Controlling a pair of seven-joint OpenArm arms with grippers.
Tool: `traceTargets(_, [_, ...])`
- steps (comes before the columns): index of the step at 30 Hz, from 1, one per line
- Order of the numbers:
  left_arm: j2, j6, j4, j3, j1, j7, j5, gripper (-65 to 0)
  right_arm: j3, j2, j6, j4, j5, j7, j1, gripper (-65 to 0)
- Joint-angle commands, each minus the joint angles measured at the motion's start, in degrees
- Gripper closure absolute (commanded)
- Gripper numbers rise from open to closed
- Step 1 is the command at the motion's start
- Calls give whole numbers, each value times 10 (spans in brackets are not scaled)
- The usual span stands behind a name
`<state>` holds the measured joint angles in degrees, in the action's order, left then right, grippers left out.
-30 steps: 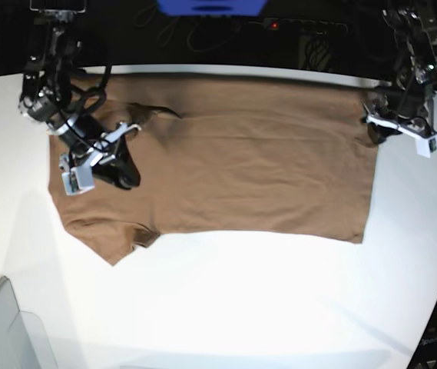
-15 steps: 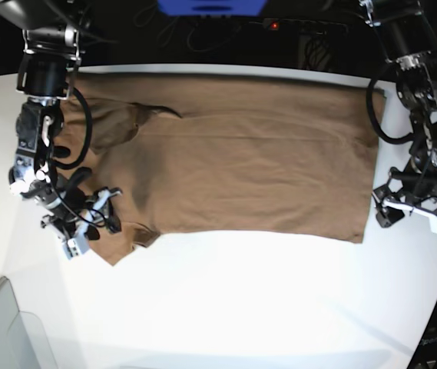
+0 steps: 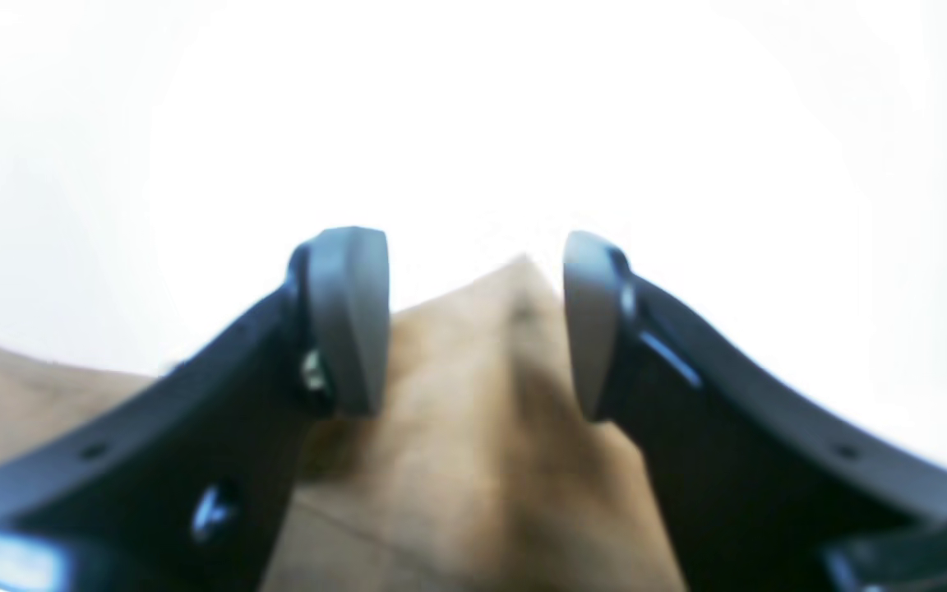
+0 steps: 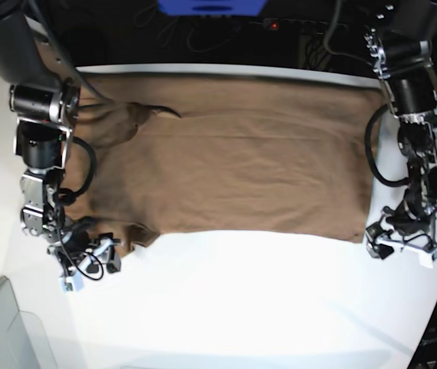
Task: Layout the t-shirt on the table in an organized manner, then fold the t-shirt properly
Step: 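Move both grippers to the shirt hem and grasp its corners, then lift the hem with both grippers and fold it toward the collar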
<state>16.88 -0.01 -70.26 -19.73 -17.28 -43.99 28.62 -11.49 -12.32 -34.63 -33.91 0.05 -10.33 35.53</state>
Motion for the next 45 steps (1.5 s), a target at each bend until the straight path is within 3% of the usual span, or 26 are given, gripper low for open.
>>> traceTargets(1, [14,-3,-1,12,-16,19,5,-491,-1,-6,4,2,9,28,23,-354])
traceTargets(6, [21,-3,55,83,-38,86,5,-492,0,-7,51,49,8,98,23,-359])
traceTargets(15, [19,-2,134,90,-53,136,5,-492,2,-4,53,76,7,106,21,-358])
traceTargets(20, [18,-2,154,90,-53,150,5,-493,56,-7,54,91,7,107,18,-358])
traceTargets(28, [15,-3,171,90,-54,168,5,-492,90,-7,55,92,7,106,7,-349])
traceTargets(32, [14,-3,171,102,-64,168,5,-491,121,-7,55,118,7,107,4,-234])
traceTargets(37, [14,-3,171,151,-74,169,5,-491,127,-7,55,127,7,107,1,0])
traceTargets(45, [14,-3,172,162,-81,170,5,-494,124,-7,55,126,7,107,3,0])
